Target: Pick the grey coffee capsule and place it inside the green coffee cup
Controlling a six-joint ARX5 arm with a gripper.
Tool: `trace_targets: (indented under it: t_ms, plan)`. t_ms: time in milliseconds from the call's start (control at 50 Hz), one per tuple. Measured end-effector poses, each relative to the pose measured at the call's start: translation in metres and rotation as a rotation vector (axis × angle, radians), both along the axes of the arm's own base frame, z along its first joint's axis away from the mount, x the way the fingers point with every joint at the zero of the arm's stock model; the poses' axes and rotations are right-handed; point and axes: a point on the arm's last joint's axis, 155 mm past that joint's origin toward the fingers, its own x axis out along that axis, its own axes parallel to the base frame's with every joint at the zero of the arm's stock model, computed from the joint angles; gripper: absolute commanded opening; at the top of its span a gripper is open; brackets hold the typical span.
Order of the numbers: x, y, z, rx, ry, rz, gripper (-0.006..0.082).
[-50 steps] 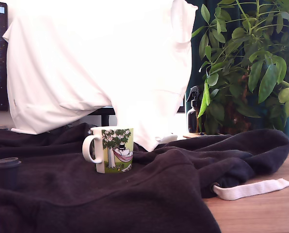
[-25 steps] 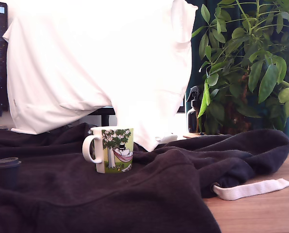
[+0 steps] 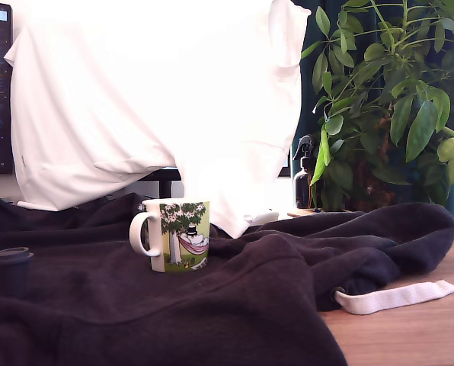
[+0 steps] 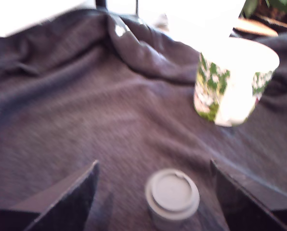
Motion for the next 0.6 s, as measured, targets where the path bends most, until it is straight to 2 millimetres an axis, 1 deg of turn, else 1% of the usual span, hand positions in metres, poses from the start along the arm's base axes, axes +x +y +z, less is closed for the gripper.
trace_targets:
  t_ms: [100, 260, 360, 420, 500, 540, 600]
  plan:
    - [-0.001, -0.007, -0.011, 0.002, 0.029, -0.028, 0.0667]
    - [-0.004, -0.015, -0.035, 0.026, 0.103, -0.06, 0.0666]
    - [0.005, -0.017, -0.042, 0.042, 0.123, -0.065, 0.0665]
    - [0.012, -0.019, -0.045, 0.047, 0.134, -0.066, 0.0643]
    - [0.019, -0.021, -0.049, 0.051, 0.147, -0.066, 0.0547]
    - [0.021, -0.021, -0.051, 0.051, 0.152, -0.066, 0.0452]
    - [0.021, -0.022, -0.053, 0.052, 0.159, -0.068, 0.0272]
